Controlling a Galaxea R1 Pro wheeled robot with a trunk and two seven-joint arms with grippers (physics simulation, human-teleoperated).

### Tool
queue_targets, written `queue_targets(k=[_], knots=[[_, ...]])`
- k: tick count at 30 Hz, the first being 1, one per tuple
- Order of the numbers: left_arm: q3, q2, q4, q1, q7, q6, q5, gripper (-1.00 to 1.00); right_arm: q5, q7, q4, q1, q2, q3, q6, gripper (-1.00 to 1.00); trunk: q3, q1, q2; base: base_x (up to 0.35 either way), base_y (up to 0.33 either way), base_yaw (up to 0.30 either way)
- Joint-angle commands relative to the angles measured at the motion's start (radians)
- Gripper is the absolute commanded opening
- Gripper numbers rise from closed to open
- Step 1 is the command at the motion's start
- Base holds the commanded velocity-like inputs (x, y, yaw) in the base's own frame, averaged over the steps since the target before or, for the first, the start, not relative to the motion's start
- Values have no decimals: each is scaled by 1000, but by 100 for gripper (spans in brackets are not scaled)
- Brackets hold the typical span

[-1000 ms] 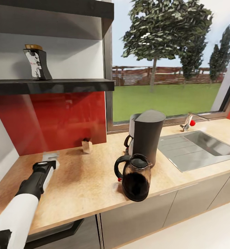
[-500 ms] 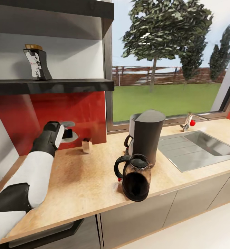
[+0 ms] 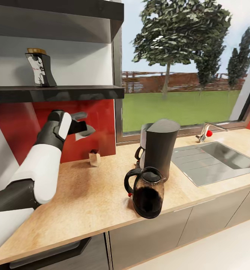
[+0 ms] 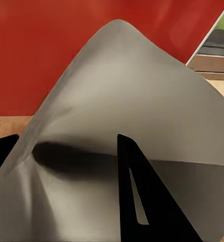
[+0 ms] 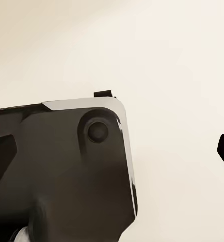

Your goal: Set up a coffee station on the kitchen countertop: keep the coffee maker on the countertop, move the bottle of coffee from the kitchen shelf to the counter next to the coffee maker, place a paper coffee filter on top of the coffee maker, put the saucer next to the coffee maker with the coffee cup on the saucer, and place the electric kettle next to the coffee maker.

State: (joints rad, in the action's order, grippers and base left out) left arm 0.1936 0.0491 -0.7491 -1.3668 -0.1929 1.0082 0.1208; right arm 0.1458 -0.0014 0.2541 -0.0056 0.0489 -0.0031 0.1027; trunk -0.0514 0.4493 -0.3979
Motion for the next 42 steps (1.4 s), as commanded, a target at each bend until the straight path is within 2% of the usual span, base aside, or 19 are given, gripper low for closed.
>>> queue_targets(k=[1, 2, 4, 6, 8, 11, 17, 21, 26, 33, 42], knots=[[9, 8, -1, -8, -30, 3, 17, -100, 8, 0, 0, -1, 0, 0, 3, 100, -2, 1, -2, 0, 0, 0], [22, 18, -1, -13, -52, 3, 29, -100, 8, 0, 0, -1, 0, 0, 3, 100, -2, 1, -2, 0, 0, 0], [70, 43, -2, -19, -106, 2, 66, -100, 8, 0, 0, -1, 0, 0, 3, 100, -2, 1, -2, 0, 0, 0], [130, 69, -2, -20, -174, -4, 112, -100, 8, 0, 0, -1, 0, 0, 3, 100, -2, 1, -2, 0, 0, 0], [167, 89, -4, -19, -237, -10, 167, -100, 8, 0, 0, -1, 0, 0, 3, 100, -2, 1, -2, 0, 0, 0], [191, 106, -9, -17, -305, -39, 255, -100, 8, 0, 0, -1, 0, 0, 3, 100, -2, 1, -2, 0, 0, 0], [202, 112, -4, -8, -389, -132, 475, -100, 8, -1, 0, -1, 0, -1, 3, 100, -2, 1, -2, 0, 0, 0], [197, 112, -5, -7, -435, -189, 560, -100, 8, -2, 0, -1, 0, -1, 3, 100, -2, 1, -2, 0, 0, 0], [192, 112, -11, -7, -460, -216, 586, -100, 9, -2, 0, -1, 0, -1, 3, 100, -2, 1, -2, -1, -1, 0], [190, 112, -16, -8, -463, -220, 589, -100, 9, -2, 2, -1, 0, -3, 3, 100, -2, 1, -2, -116, -155, 0], [190, 112, -16, -8, -463, -220, 591, -100, 9, -2, 2, -1, 1, -2, 3, 100, 10, 1, -2, -150, -232, 0]])
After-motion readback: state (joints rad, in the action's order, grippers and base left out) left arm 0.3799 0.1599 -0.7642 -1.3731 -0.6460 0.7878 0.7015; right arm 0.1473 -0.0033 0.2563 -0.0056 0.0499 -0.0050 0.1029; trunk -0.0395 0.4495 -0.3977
